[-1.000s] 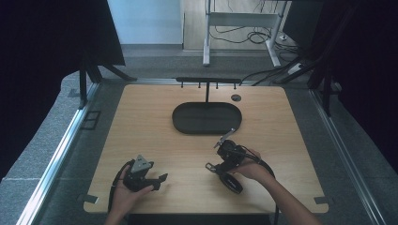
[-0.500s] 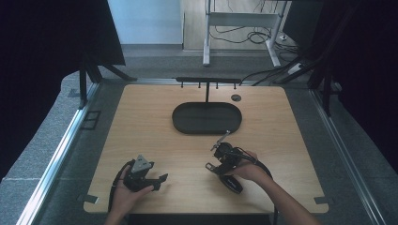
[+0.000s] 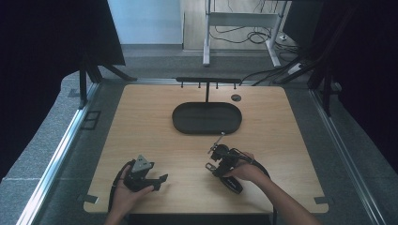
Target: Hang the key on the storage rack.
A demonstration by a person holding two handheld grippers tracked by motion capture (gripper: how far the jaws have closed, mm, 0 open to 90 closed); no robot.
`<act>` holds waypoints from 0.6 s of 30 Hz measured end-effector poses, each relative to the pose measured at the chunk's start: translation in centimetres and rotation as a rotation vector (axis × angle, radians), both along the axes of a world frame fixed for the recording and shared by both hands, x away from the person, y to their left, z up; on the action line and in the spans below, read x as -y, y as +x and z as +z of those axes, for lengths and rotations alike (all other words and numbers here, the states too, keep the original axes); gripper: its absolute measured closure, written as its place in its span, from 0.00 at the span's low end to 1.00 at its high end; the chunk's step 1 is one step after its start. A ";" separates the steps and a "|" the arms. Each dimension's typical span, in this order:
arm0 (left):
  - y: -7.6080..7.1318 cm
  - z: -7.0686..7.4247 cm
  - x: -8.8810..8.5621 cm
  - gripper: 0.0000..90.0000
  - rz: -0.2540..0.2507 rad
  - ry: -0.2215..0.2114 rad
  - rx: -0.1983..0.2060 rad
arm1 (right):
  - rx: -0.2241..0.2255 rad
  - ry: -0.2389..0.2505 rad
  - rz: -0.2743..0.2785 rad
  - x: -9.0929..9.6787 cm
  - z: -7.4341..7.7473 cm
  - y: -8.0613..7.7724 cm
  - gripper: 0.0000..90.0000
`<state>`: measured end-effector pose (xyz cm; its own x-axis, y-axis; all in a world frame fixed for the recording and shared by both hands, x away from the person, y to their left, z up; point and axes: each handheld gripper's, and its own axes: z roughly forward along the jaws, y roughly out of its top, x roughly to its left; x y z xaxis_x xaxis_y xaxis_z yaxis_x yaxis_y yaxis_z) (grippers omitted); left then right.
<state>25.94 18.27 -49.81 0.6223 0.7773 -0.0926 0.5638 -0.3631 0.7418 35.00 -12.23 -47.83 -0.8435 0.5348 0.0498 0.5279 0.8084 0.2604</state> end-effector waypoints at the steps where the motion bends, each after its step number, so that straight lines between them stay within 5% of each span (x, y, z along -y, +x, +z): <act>1: 0.0 0.0 0.0 0.29 0.000 0.000 0.001 | -0.003 -0.004 0.001 -0.1 0.0 0.0 0.58; 18: 0.0 0.0 0.0 0.29 0.000 0.000 0.001 | -0.014 -0.048 0.007 -0.7 -0.1 0.1 0.68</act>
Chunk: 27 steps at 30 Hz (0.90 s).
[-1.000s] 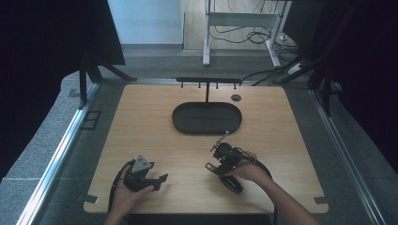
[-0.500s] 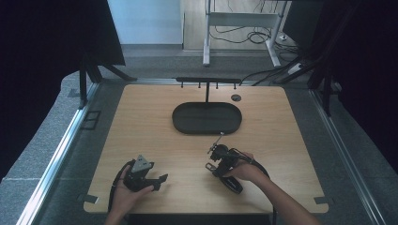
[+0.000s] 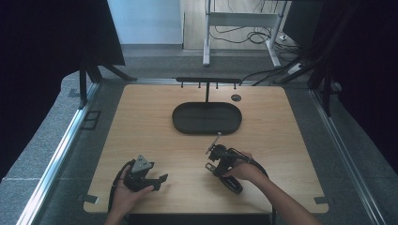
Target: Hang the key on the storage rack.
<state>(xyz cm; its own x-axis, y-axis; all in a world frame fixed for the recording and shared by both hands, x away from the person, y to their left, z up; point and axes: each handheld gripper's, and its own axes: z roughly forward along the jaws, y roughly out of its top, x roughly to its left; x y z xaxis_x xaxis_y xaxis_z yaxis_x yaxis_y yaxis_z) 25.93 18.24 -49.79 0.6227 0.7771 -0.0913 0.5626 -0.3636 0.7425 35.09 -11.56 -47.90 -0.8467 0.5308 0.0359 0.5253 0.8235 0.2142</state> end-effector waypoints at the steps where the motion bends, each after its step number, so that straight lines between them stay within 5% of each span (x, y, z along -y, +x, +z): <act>1: 0.0 0.0 0.0 0.29 0.000 0.000 0.000 | 0.001 -0.003 0.001 0.0 0.0 0.0 0.68; 10: 0.0 0.0 0.0 0.29 0.000 0.000 0.000 | 0.000 -0.048 0.006 -0.5 0.1 -0.2 0.75; 27: 0.0 -0.1 0.1 0.29 -0.002 0.001 -0.001 | -0.011 -0.060 0.000 -0.8 0.1 -0.5 0.88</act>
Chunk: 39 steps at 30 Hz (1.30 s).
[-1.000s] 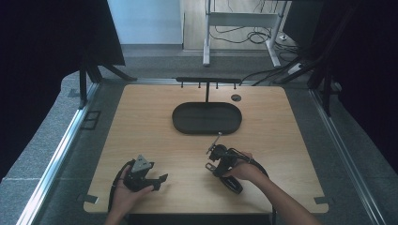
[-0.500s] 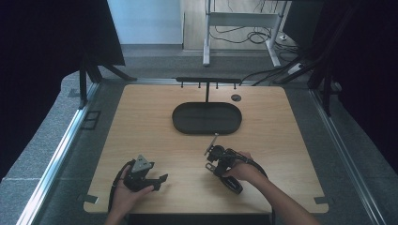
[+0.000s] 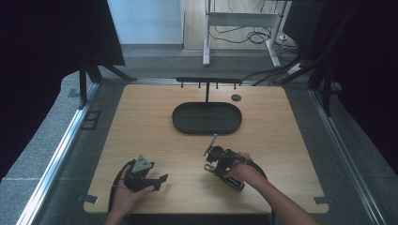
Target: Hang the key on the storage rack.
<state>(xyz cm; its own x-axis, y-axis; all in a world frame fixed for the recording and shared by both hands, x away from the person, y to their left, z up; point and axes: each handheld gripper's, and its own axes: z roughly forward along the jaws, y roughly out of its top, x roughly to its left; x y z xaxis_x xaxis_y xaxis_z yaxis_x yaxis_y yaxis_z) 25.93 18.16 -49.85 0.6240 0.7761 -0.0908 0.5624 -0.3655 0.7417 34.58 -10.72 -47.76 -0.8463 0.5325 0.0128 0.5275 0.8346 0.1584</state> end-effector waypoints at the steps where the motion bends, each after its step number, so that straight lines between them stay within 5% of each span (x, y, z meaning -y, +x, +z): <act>1: 0.0 0.0 0.0 0.29 0.000 0.000 0.000 | 0.000 0.000 -0.001 0.0 0.0 0.0 0.88; 28: 0.0 -0.1 0.1 0.29 -0.002 0.002 -0.002 | 0.026 0.047 -0.013 0.8 0.0 -0.2 0.89; 39: 0.0 -0.2 0.3 0.29 -0.005 0.006 -0.005 | 0.111 0.187 -0.095 3.8 1.6 -0.4 0.90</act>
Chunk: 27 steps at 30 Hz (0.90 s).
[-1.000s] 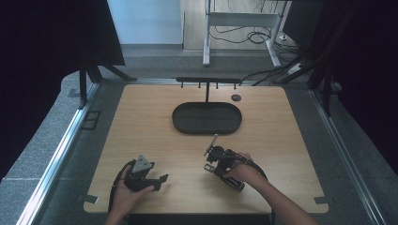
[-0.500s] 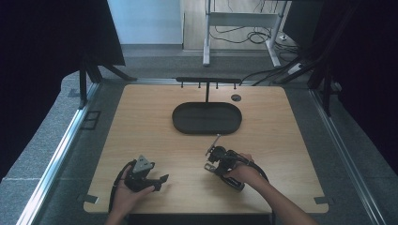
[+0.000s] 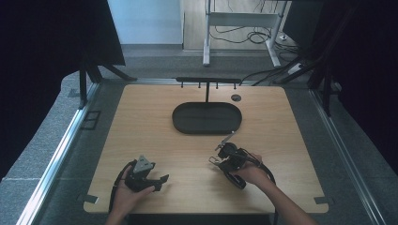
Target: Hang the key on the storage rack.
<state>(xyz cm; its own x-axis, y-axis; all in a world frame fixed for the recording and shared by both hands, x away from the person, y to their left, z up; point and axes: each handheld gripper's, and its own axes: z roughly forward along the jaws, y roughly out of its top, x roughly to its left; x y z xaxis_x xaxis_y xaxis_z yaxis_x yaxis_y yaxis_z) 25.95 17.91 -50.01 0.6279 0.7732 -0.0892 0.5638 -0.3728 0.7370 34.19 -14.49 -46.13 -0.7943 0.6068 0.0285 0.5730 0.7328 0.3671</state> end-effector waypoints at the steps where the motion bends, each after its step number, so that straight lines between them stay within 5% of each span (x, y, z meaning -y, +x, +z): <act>1: 0.0 0.0 0.0 0.29 0.000 0.000 0.000 | 0.000 0.000 0.000 0.0 0.0 0.0 0.90; 9: 0.0 -0.1 0.1 0.29 -0.004 0.005 -0.001 | 0.042 0.155 -0.044 2.3 1.7 -0.8 0.90; 15: 0.0 -0.1 0.2 0.29 -0.004 0.004 0.000 | 0.064 0.186 -0.055 3.0 2.2 -1.1 0.90; 19: 0.0 -0.1 0.2 0.29 -0.003 0.003 -0.003 | 0.096 0.267 -0.069 3.8 3.0 -1.7 0.90; 27: 0.0 -0.1 0.3 0.29 -0.004 0.004 -0.002 | 0.165 0.342 -0.070 4.6 3.7 -2.3 0.90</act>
<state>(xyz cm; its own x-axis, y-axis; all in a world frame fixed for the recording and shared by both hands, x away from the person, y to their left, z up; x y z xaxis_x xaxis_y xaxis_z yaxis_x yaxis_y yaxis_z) 25.94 17.65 -50.16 0.6306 0.7712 -0.0869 0.5635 -0.3781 0.7345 31.94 -19.11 -42.47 -0.7621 0.6374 0.1140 0.5300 0.5129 0.6754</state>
